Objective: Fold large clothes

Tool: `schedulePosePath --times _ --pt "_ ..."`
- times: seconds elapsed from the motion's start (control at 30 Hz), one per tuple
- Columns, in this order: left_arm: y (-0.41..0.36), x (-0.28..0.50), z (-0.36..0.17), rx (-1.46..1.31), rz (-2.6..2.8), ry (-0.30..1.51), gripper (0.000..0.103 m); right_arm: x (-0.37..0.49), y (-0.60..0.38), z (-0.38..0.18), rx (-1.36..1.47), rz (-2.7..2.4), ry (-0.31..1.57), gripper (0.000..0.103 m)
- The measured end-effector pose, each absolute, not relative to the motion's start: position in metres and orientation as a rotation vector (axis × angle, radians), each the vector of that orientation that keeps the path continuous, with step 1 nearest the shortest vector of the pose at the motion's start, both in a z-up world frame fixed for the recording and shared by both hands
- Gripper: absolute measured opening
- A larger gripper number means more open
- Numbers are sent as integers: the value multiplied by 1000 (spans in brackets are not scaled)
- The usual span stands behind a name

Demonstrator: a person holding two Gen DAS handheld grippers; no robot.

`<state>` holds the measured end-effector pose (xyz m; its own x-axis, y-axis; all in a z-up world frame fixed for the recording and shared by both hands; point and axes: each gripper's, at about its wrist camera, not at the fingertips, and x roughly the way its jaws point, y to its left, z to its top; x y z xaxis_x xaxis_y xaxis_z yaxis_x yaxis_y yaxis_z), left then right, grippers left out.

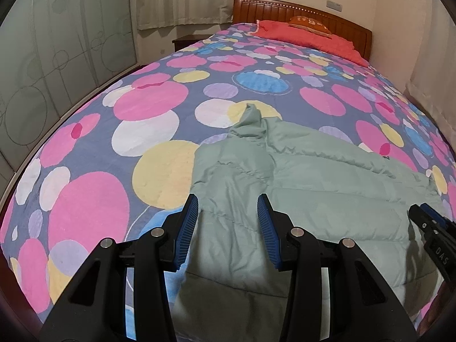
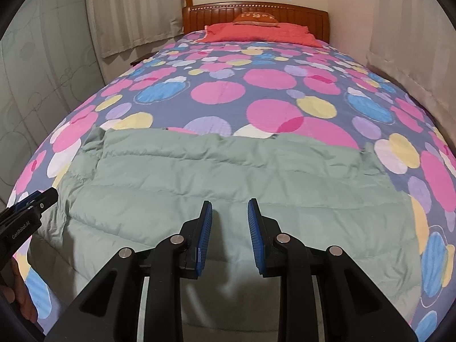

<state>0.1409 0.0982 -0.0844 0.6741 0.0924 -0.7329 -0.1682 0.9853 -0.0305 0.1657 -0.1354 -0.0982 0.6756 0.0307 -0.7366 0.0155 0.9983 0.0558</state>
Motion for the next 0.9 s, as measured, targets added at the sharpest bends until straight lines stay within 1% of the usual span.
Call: schedulePosePath --times 0.43,0.5,0.53,0.63,0.7,0.9 --pt "107 145 -102 -122 154 855 43 175 -115 -131 -3 -16 878 27" --pt "108 146 -103 -135 155 858 46 174 -113 -135 -17 -22 878 27" --pt "109 146 -103 -140 157 857 50 175 -112 -137 -21 -25 879 27" --pt "112 146 -104 -159 157 857 51 175 -112 -140 -18 -26 886 27" --pt "115 147 -105 -179 156 862 55 176 -114 -141 -16 -26 888 27" --pt "133 148 -117 -335 135 896 61 176 -114 -144 -15 -26 888 27"
